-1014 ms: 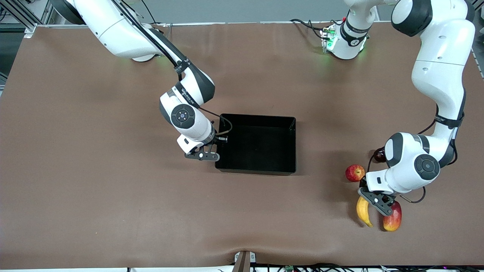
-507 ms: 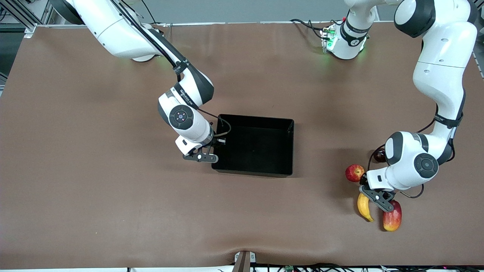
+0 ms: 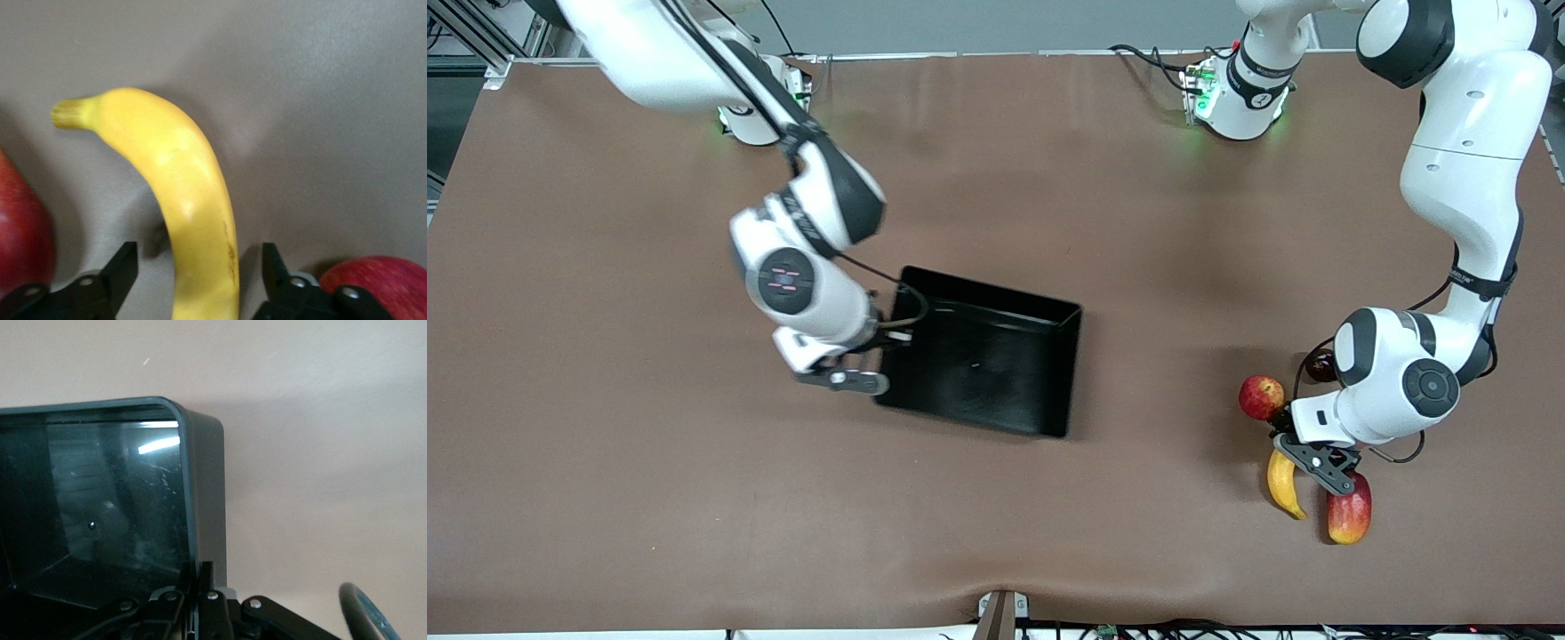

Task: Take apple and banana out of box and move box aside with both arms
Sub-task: 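Lower the banana by the mango while the right gripper grasps the tray rim, then drag the black tray away with the right gripper while the left gripper releases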

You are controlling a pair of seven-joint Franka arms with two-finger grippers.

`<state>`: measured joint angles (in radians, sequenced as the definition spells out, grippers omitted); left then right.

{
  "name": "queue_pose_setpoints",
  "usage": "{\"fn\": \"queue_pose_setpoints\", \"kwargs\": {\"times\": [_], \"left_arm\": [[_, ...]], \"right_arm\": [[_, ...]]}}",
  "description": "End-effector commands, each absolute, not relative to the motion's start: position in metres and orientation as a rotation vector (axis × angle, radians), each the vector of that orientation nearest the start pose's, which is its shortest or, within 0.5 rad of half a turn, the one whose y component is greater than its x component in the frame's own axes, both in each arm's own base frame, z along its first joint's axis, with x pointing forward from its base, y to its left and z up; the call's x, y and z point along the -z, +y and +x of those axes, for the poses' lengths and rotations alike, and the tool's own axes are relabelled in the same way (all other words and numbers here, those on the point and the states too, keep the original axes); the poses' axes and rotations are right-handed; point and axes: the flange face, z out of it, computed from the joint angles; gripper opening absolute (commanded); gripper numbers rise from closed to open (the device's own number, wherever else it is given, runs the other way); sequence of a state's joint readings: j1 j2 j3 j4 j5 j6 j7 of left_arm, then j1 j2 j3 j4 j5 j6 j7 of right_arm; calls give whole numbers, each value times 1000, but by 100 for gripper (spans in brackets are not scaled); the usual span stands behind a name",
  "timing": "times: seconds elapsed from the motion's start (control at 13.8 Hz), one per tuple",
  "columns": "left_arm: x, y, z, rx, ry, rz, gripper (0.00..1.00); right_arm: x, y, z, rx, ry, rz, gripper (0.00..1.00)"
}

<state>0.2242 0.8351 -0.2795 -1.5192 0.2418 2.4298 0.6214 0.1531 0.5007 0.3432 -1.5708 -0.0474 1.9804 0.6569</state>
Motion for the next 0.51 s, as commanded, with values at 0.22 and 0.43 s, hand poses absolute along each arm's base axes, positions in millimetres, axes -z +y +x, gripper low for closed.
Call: {"fn": "queue_pose_setpoints", "kwargs": {"times": [0.22,0.43], "left_arm": [[-247,3,729,191,1122,-2901,100],[-278,1,733,146,1100,-2912,100]], "right_arm": [[-404,122,621,-323,102,-2953,0],[-390,23,622,-342,-6,-2926,0]]}}
